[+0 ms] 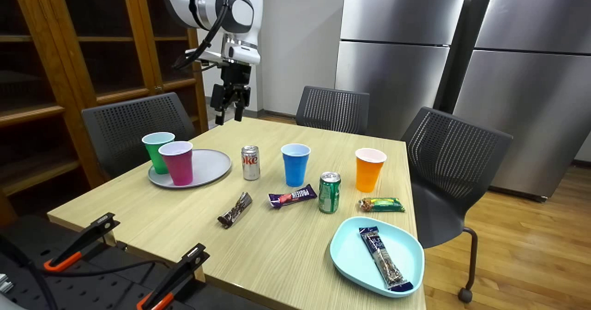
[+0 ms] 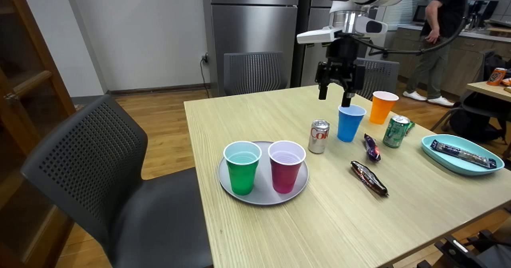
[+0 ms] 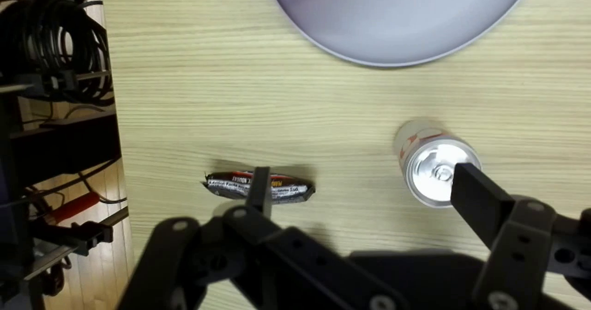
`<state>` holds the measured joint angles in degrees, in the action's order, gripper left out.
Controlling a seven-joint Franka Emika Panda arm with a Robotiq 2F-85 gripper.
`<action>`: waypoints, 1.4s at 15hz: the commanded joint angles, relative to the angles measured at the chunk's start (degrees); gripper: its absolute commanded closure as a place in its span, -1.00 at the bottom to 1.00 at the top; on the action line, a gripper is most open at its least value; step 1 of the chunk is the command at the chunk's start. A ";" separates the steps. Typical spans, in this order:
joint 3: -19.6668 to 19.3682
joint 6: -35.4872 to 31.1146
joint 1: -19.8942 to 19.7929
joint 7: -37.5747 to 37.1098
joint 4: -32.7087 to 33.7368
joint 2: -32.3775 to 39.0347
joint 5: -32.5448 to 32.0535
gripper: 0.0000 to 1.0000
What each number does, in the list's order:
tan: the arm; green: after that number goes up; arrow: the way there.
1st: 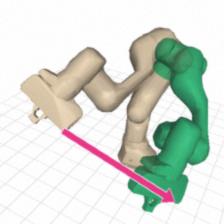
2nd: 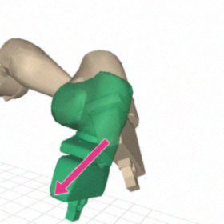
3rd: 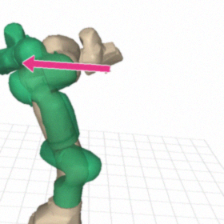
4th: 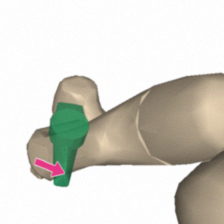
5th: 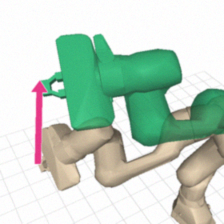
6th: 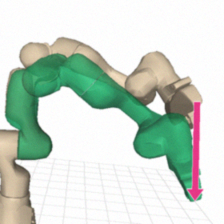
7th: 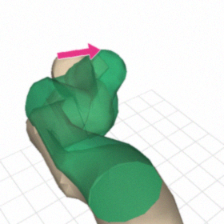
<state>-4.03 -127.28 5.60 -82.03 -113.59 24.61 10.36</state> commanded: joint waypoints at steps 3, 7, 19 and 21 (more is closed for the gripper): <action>-1.75 0.16 -2.72 4.58 -5.09 -2.55 -2.13 -1.00; -1.85 0.15 -2.76 3.64 -3.59 -0.61 -1.59 -1.00; -2.82 -6.74 -3.61 3.54 -2.32 0.37 -0.98 -1.00; -3.27 -7.81 -4.27 3.88 -1.35 0.95 -0.71 -1.00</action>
<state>-7.19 -133.53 2.74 -78.33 -116.89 24.51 9.03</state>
